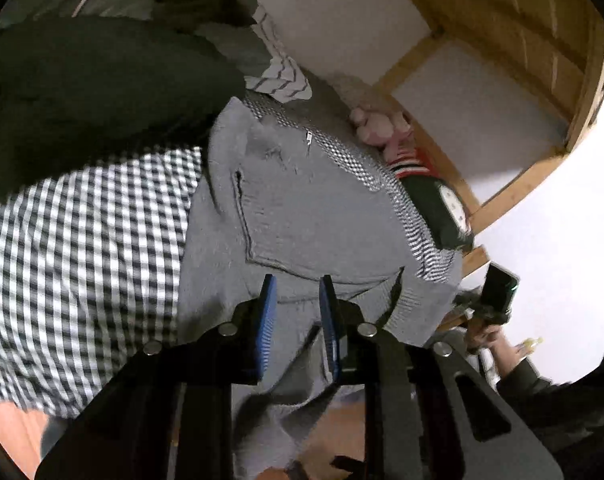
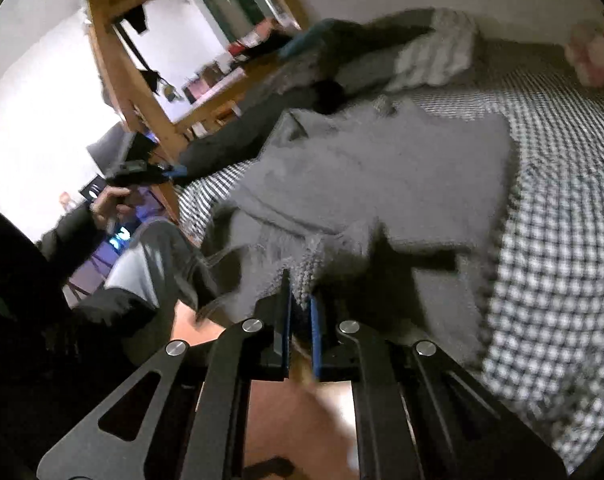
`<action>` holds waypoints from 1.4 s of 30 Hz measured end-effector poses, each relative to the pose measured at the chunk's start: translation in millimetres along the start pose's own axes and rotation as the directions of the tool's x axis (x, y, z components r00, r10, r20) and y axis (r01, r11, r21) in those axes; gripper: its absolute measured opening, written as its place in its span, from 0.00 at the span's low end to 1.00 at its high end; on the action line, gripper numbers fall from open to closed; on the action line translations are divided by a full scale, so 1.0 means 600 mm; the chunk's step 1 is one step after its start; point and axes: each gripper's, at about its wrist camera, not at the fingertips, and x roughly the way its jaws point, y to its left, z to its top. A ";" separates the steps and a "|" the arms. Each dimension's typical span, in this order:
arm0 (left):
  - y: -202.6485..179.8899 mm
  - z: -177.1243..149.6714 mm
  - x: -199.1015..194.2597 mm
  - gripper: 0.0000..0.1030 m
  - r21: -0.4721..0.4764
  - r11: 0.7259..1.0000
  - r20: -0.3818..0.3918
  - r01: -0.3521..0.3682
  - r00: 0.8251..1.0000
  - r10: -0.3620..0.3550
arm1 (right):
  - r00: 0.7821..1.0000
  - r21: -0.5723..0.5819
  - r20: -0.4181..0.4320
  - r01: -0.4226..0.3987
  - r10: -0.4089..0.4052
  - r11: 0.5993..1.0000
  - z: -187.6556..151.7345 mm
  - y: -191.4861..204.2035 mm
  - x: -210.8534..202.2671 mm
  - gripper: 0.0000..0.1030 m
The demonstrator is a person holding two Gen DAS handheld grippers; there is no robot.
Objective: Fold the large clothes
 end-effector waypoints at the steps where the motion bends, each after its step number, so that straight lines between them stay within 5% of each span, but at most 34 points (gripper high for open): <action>1: -0.006 0.004 0.010 0.20 0.024 1.000 -0.010 -0.012 1.000 0.013 | 1.000 -0.005 0.028 -0.006 0.006 1.000 0.010 0.003 0.002 0.08; 3: -0.022 0.002 0.040 0.27 0.096 0.993 -0.055 -0.065 0.996 0.071 | 0.998 -0.027 0.065 -0.017 0.019 0.999 0.029 0.008 0.003 0.08; 5: -0.031 -0.008 0.062 0.57 0.149 0.985 -0.099 -0.089 0.990 0.104 | 0.996 -0.050 0.084 -0.033 0.037 0.998 0.045 0.011 0.000 0.08; 7: -0.046 -0.030 0.096 0.69 0.207 0.972 -0.144 -0.112 0.979 0.143 | 0.991 -0.066 0.119 -0.061 0.068 0.996 0.069 0.014 -0.002 0.08; 13: -0.073 -0.062 0.127 0.72 0.275 0.961 -0.193 -0.002 0.980 0.058 | 0.944 -0.141 0.298 -0.104 0.143 0.985 0.162 0.047 -0.010 0.08; 16: -0.093 -0.049 0.095 0.83 0.290 0.956 -0.119 0.039 0.993 -0.005 | 0.921 -0.084 0.380 -0.052 0.081 0.995 0.202 0.020 -0.009 0.08; 18: -0.100 -0.042 0.075 0.84 0.306 0.951 -0.072 0.041 0.997 -0.019 | 0.911 0.032 0.411 0.026 -0.036 0.999 0.223 -0.032 0.001 0.08; 23: -0.111 -0.062 0.062 0.89 0.398 0.915 -0.046 -0.058 0.995 0.083 | 0.905 0.345 0.267 0.231 -0.332 0.910 0.241 -0.183 0.064 0.08; 25: -0.114 -0.089 0.077 0.89 0.465 0.880 -0.084 -0.100 0.984 0.157 | 0.904 0.388 0.186 0.291 -0.384 0.874 0.228 -0.224 0.098 0.08; 29: -0.114 -0.152 0.126 0.89 0.614 0.772 -0.162 -0.163 0.932 0.325 | 0.907 0.366 0.170 0.306 -0.386 0.879 0.211 -0.227 0.119 0.08; 30: -0.109 -0.159 0.134 0.89 0.617 0.768 -0.171 -0.175 0.922 0.347 | 0.907 0.368 0.175 0.301 -0.384 0.880 0.205 -0.227 0.116 0.08; 32: -0.088 -0.158 0.133 0.89 0.577 0.785 -0.171 -0.228 0.905 0.389 | 0.907 0.369 0.177 0.298 -0.382 0.880 0.199 -0.227 0.108 0.08; 33: -0.066 -0.148 0.138 0.89 0.497 0.822 -0.193 -0.277 0.889 0.416 | 0.908 0.368 0.175 0.298 -0.380 0.881 0.197 -0.227 0.107 0.08; 34: -0.046 -0.142 0.135 0.89 0.414 0.865 -0.215 -0.282 0.893 0.394 | 0.909 0.366 0.175 0.298 -0.379 0.882 0.193 -0.228 0.103 0.08; 36: -0.006 -0.134 0.134 0.89 0.208 0.953 -0.253 -0.218 0.929 0.268 | 0.910 0.364 0.174 0.295 -0.376 0.883 0.189 -0.229 0.105 0.08; 37: 0.010 -0.138 0.145 0.89 0.130 0.974 -0.290 -0.185 0.932 0.216 | 0.911 0.366 0.173 0.294 -0.375 0.883 0.189 -0.234 0.109 0.08; 42: 0.017 -0.155 0.171 0.87 0.108 0.982 -0.279 -0.156 0.943 0.181 | 0.913 0.362 0.178 0.287 -0.368 0.887 0.185 -0.234 0.109 0.08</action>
